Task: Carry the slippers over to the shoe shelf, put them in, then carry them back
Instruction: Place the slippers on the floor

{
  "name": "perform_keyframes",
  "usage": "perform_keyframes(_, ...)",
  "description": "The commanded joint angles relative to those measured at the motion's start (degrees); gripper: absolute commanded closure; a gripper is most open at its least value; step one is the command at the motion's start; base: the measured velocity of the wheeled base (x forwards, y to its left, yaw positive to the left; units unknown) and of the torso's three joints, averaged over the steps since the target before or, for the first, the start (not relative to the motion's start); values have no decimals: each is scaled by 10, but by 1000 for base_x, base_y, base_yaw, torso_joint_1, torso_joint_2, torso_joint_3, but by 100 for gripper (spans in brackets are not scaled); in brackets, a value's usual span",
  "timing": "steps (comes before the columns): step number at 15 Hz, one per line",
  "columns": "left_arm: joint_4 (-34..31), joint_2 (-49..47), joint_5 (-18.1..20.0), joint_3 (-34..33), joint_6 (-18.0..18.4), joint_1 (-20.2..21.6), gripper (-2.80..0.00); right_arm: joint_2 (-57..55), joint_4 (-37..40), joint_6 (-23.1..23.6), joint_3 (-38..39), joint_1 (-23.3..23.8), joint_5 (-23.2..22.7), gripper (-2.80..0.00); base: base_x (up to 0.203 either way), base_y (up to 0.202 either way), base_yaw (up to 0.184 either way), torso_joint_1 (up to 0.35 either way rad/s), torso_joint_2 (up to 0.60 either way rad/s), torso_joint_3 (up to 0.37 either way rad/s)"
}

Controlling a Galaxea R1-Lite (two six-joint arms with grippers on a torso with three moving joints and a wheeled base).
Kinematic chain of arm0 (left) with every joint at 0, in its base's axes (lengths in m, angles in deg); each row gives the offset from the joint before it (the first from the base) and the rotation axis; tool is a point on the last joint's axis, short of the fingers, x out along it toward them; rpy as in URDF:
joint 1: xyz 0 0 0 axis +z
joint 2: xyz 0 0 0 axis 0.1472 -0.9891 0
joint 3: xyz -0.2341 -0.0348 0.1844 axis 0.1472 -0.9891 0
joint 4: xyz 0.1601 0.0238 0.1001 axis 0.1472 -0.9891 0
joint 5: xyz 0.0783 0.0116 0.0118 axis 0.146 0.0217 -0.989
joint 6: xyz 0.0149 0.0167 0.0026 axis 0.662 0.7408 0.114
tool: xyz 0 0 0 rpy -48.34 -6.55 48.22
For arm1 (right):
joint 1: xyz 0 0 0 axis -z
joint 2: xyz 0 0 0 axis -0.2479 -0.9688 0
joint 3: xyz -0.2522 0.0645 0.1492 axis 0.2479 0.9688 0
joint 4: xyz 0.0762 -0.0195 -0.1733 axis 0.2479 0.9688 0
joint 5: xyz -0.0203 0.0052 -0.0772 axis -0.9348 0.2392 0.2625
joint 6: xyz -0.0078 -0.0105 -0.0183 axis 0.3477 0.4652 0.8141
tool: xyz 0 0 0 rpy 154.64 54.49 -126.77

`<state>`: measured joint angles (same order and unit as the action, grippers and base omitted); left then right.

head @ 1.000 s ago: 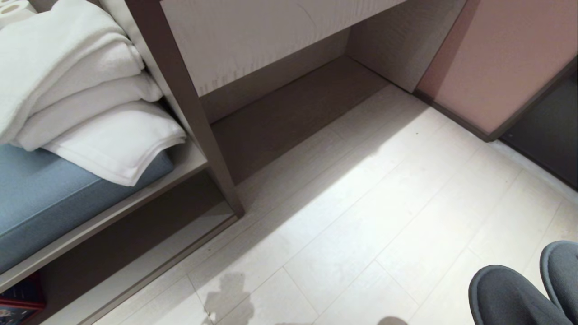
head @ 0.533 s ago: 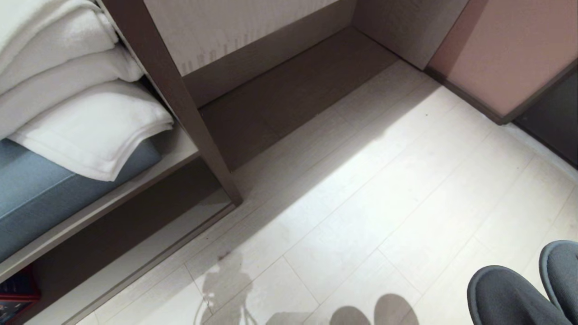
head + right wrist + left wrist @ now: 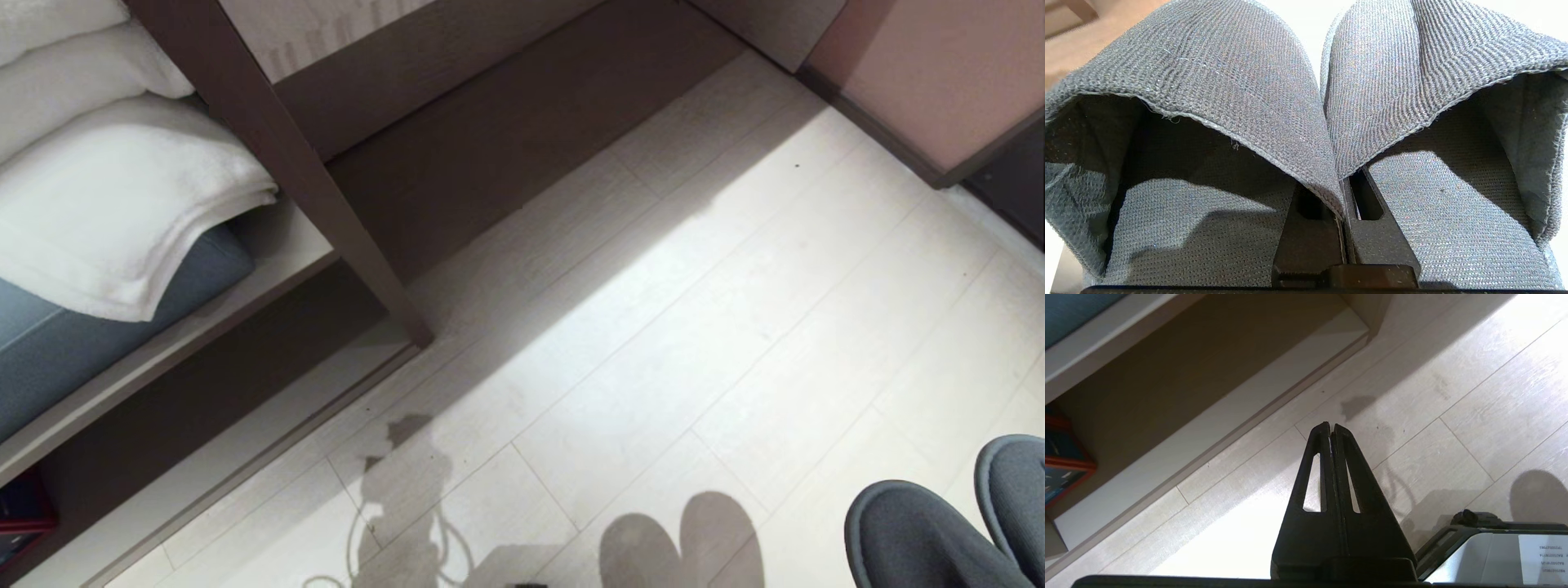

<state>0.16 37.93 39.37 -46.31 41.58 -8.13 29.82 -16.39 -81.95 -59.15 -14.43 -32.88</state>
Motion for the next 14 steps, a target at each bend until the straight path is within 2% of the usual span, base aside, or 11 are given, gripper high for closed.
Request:
perform_keyframes(1,0,0,0,0,-1,0,0,-1,0,1,0,0,0,0,0,0,0,3,2,-195)
perform_keyframes(14,0,0,0,0,-1,0,0,-1,0,1,0,0,0,0,0,0,0,3,2,-198)
